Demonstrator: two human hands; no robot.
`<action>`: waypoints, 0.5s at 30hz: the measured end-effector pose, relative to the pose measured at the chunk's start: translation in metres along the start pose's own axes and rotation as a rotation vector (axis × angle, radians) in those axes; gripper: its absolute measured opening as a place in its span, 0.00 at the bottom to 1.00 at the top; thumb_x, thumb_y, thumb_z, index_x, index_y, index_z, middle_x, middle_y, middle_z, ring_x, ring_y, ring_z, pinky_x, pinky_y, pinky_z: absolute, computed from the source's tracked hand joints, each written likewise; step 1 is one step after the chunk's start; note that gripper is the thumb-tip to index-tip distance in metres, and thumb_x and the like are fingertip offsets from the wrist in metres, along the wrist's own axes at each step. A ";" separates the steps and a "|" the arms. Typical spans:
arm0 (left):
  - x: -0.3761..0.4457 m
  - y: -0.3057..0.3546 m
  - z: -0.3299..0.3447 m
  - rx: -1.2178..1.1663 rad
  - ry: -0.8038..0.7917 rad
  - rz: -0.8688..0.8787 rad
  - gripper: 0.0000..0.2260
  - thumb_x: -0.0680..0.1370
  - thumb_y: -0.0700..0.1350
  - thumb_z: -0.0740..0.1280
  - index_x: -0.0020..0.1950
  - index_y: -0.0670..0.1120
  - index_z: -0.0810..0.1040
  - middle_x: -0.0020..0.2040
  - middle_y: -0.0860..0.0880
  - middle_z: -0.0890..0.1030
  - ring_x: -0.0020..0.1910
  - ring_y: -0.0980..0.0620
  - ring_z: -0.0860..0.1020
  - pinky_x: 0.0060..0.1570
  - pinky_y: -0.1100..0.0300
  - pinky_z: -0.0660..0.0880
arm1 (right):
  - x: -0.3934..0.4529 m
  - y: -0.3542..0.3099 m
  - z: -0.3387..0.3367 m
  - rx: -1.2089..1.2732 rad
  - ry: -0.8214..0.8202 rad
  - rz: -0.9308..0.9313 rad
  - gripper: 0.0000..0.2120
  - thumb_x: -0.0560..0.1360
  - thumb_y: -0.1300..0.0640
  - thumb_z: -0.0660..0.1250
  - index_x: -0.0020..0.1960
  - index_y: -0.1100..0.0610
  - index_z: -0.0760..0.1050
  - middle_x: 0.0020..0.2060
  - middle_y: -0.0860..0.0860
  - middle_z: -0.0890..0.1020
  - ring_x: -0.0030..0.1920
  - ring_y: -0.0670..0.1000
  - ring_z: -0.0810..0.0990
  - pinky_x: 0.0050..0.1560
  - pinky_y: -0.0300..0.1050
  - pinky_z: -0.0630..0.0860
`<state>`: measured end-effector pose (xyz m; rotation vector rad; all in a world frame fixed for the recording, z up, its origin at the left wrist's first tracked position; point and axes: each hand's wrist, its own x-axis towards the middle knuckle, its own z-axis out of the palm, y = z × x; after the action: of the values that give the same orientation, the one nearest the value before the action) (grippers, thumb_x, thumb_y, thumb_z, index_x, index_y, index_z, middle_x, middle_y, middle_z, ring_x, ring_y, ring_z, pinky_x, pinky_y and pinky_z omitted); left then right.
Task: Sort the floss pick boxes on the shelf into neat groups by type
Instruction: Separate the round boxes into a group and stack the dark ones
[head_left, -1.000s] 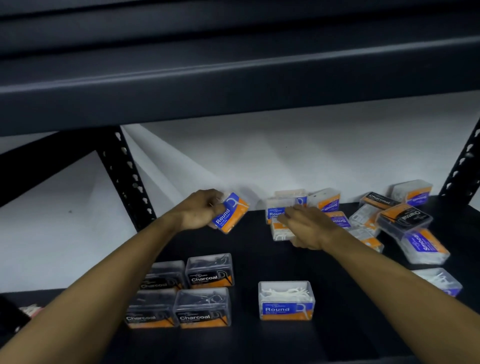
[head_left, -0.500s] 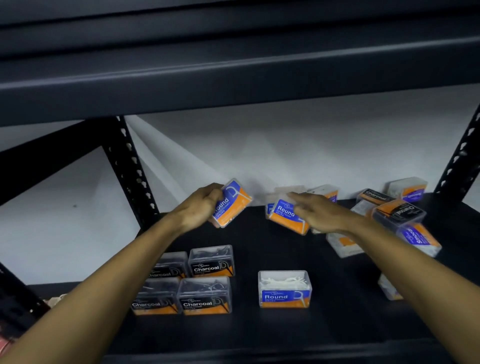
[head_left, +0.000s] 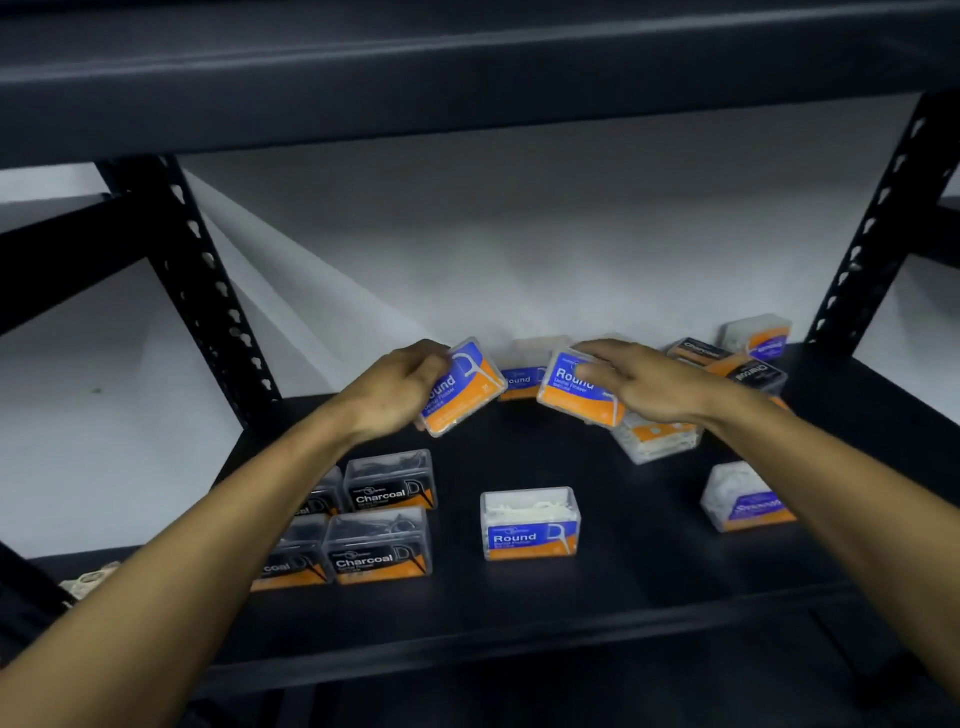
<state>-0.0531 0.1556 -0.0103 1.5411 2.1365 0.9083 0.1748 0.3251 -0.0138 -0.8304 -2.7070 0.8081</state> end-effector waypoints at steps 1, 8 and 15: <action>-0.001 0.002 0.003 0.024 -0.024 0.012 0.13 0.84 0.51 0.52 0.61 0.50 0.73 0.52 0.47 0.81 0.49 0.47 0.80 0.47 0.62 0.73 | -0.005 0.002 -0.003 -0.035 0.004 0.000 0.23 0.79 0.46 0.59 0.72 0.52 0.64 0.67 0.52 0.72 0.63 0.50 0.72 0.65 0.48 0.69; -0.002 0.013 0.021 0.201 -0.195 0.027 0.20 0.82 0.55 0.56 0.73 0.50 0.64 0.60 0.50 0.78 0.55 0.53 0.77 0.52 0.60 0.73 | -0.055 0.000 -0.010 -0.316 -0.069 0.011 0.24 0.75 0.48 0.66 0.69 0.44 0.66 0.67 0.47 0.73 0.64 0.51 0.72 0.63 0.50 0.71; 0.006 0.019 0.033 0.315 -0.337 0.074 0.24 0.81 0.56 0.61 0.75 0.52 0.62 0.68 0.50 0.74 0.63 0.52 0.75 0.62 0.54 0.73 | -0.085 -0.007 0.017 -0.436 -0.054 -0.012 0.17 0.76 0.49 0.65 0.64 0.44 0.69 0.63 0.45 0.74 0.63 0.49 0.71 0.55 0.43 0.66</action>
<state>-0.0211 0.1752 -0.0213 1.7837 2.0532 0.3068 0.2356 0.2647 -0.0261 -0.8801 -2.9806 0.2363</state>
